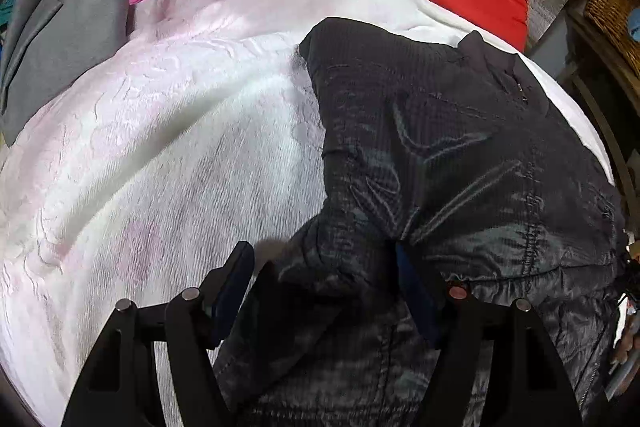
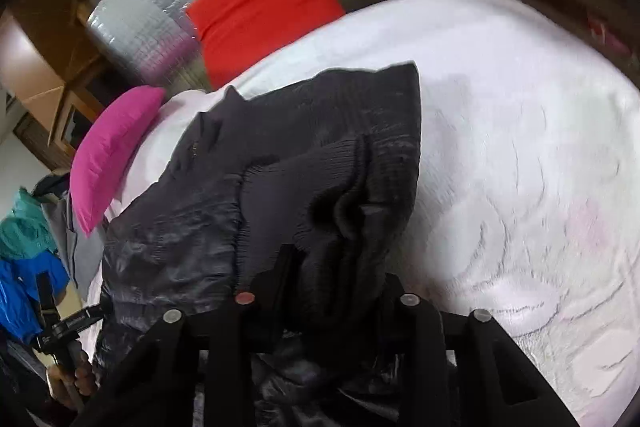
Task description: Fold large clothes
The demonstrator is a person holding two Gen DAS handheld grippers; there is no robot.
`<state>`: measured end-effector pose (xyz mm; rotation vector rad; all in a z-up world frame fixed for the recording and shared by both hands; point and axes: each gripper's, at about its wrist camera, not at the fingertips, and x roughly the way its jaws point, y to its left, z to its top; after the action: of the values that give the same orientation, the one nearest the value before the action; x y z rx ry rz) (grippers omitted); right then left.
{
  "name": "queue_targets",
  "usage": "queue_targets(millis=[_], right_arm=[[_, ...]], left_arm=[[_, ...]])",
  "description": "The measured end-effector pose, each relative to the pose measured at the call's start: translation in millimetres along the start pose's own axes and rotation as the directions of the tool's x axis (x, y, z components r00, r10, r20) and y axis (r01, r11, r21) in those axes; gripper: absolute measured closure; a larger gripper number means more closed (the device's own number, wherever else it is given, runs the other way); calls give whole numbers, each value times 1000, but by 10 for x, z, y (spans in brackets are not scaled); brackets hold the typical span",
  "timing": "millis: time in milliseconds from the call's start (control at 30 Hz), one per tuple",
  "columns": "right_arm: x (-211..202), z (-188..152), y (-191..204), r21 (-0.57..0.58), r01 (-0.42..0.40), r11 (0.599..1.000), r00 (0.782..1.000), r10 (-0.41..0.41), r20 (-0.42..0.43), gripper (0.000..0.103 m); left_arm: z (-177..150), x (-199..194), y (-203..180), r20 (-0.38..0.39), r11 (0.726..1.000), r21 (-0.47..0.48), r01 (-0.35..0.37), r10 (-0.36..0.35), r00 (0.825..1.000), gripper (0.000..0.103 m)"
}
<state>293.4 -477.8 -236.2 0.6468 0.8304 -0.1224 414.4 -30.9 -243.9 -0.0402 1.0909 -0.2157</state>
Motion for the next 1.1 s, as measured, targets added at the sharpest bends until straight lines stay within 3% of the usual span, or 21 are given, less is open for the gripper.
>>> queue_targets(millis=[67, 133, 167, 267, 367, 600, 1100], right_arm=[[-60, 32, -3, 29, -5, 1000, 1000, 5, 0, 60], [-175, 16, 23, 43, -8, 999, 1000, 7, 12, 42], [-253, -1, 40, 41, -13, 999, 1000, 12, 28, 41], [-478, -44, 89, 24, -18, 1000, 997, 16, 77, 40], [-651, -90, 76, 34, -46, 998, 992, 42, 121, 37], [-703, -104, 46, 69, -51, 996, 991, 41, 130, 37], [-470, 27, 24, 102, -31, 994, 993, 19, 120, 35]], left_arm=[[-47, -118, 14, 32, 1000, 9, -19, 19, 999, 30], [-85, -279, -30, 95, 997, 40, -66, 61, 994, 30], [-112, -390, -75, 139, 993, 62, -100, 91, 986, 30], [-207, -726, -196, 268, 975, 102, -195, 162, 950, 30], [-319, -1022, -268, 376, 968, 97, -233, 181, 909, 30], [-367, -1249, -425, 471, 966, 101, -237, 163, 867, 30], [-292, -1143, -383, 476, 963, 76, -260, 194, 857, 30]])
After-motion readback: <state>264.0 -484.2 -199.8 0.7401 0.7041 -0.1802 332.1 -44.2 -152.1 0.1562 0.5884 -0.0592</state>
